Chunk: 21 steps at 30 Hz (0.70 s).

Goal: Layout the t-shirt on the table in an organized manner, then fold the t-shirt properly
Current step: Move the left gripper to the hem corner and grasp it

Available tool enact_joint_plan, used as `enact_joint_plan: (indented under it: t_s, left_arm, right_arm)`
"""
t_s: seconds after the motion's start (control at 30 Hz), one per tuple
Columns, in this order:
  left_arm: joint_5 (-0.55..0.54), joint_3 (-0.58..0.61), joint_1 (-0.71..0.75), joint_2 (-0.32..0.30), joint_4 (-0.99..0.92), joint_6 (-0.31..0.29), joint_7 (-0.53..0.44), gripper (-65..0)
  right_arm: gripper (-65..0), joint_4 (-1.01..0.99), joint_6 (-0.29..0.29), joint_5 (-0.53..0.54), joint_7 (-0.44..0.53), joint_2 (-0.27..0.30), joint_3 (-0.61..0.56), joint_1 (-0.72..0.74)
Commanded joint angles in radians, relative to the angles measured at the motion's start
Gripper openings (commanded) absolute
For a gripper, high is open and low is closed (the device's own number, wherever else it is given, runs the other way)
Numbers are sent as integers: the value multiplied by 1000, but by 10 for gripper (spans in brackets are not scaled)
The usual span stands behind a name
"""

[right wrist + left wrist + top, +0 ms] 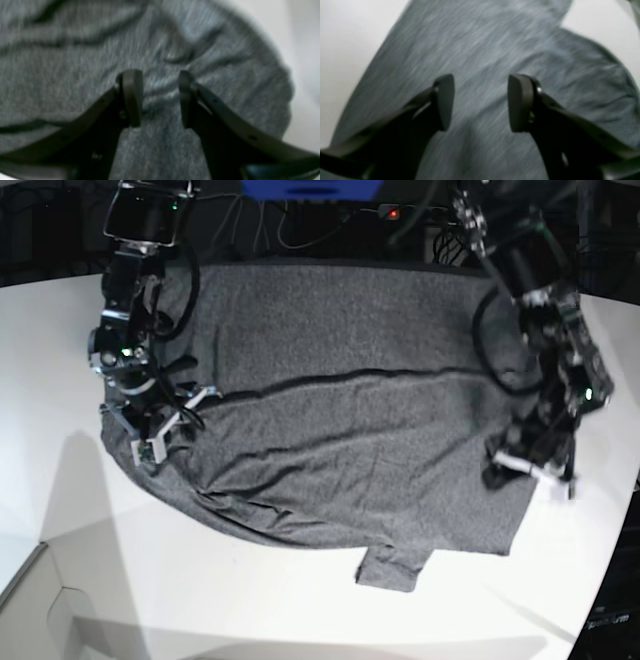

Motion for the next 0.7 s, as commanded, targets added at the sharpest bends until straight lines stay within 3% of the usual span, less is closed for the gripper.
enact_joint_plan:
  t_s: [0.0, 0.07, 0.17, 0.37, 0.57, 0.67]
  left_arm:
    - [-12, 14, -63, -13, -10, -2, -21, -316]
    - [-12, 42, -147, -13, -80, -1, -43, -316]
    - [-5, 117, -278, -11, -243, 18, -148, -316]
    - [73, 410, -519, -4, -683, 225, -386, -315]
    - [71, 686, -701, 53, -1151, 315, -718, -315]
    - [71, 784, -724, 90, -1262, 325, -771, -315]
  right_arm:
    - [-410, 5, -1, 7, 28, 12, 1, 23]
    - [-410, -2, -1, 7, 28, 17, 1, 18]
    - [-410, -1, -1, 5, 26, 32, 1, 0]
    - [-410, 1, -1, 5, 26, 38, -1, -37]
    - [-410, 15, -1, 5, 24, 38, -1, -80]
    - [-410, 47, -1, 5, 24, 32, -1, -104]
